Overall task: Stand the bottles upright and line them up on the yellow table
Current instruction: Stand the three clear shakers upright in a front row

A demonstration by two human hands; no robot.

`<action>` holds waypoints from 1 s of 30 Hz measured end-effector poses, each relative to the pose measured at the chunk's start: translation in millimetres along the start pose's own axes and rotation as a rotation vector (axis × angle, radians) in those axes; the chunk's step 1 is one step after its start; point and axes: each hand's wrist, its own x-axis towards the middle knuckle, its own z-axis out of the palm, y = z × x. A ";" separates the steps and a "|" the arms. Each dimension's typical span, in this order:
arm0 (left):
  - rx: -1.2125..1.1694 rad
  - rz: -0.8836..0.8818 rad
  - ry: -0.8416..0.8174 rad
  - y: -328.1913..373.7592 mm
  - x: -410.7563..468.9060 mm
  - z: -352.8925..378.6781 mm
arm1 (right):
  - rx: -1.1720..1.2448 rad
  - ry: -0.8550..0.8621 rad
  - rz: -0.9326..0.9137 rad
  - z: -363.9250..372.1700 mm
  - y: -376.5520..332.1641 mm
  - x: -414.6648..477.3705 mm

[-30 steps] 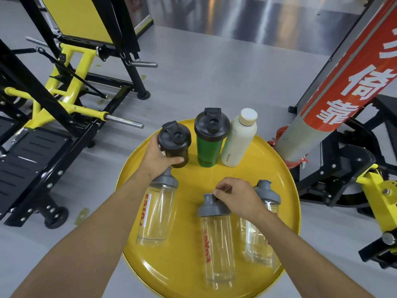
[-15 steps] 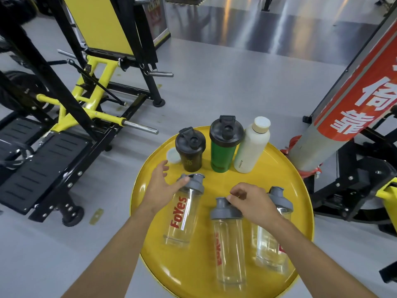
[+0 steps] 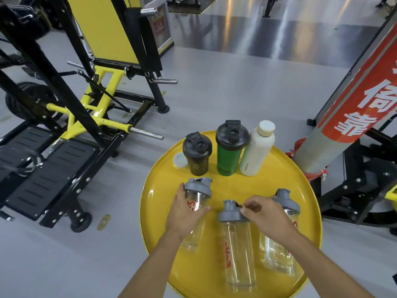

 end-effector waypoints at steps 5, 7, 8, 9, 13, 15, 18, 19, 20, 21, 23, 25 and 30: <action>-0.140 0.053 0.016 0.3 -6.7 -3.8 | 0.003 0.010 -0.001 -2.5 0.8 -3.2; -0.202 0.096 0.022 3.5 -10.9 -6.7 | -0.004 0.010 0.000 -3.6 1.6 -4.1; -0.226 0.117 0.023 5.1 -12.5 -8.0 | -0.003 0.010 0.000 -3.9 2.3 -4.7; -0.250 0.137 0.022 6.6 -13.6 -9.2 | -0.002 0.010 0.001 -4.1 2.7 -5.6; -0.328 0.174 -0.004 13.8 -16.0 -11.9 | 0.014 0.009 0.003 -5.8 3.5 -8.1; -0.330 0.204 -0.012 18.0 -15.3 -12.6 | 0.017 0.009 0.005 -7.6 2.0 -10.1; -0.340 0.236 -0.013 25.7 -13.5 -14.0 | 0.014 0.019 0.001 -9.9 0.8 -12.2; -0.346 0.246 -0.007 28.6 -13.1 -14.8 | 0.010 0.020 0.001 -10.4 0.4 -13.0; -0.349 0.260 0.003 31.4 -12.0 -15.6 | 0.008 0.022 0.001 -10.8 0.0 -13.5; -0.350 0.277 0.017 33.6 -10.6 -16.2 | 0.007 0.023 0.003 -11.3 -0.3 -13.8; -0.353 0.311 0.041 38.0 -8.4 -17.2 | 0.005 0.023 0.006 -11.4 0.1 -15.3; -0.350 0.335 0.058 41.4 -5.8 -18.1 | -0.002 0.025 0.009 -10.7 1.4 -16.7; -0.375 0.355 0.048 46.5 0.2 -21.5 | -0.001 0.025 0.016 -7.6 6.6 -21.0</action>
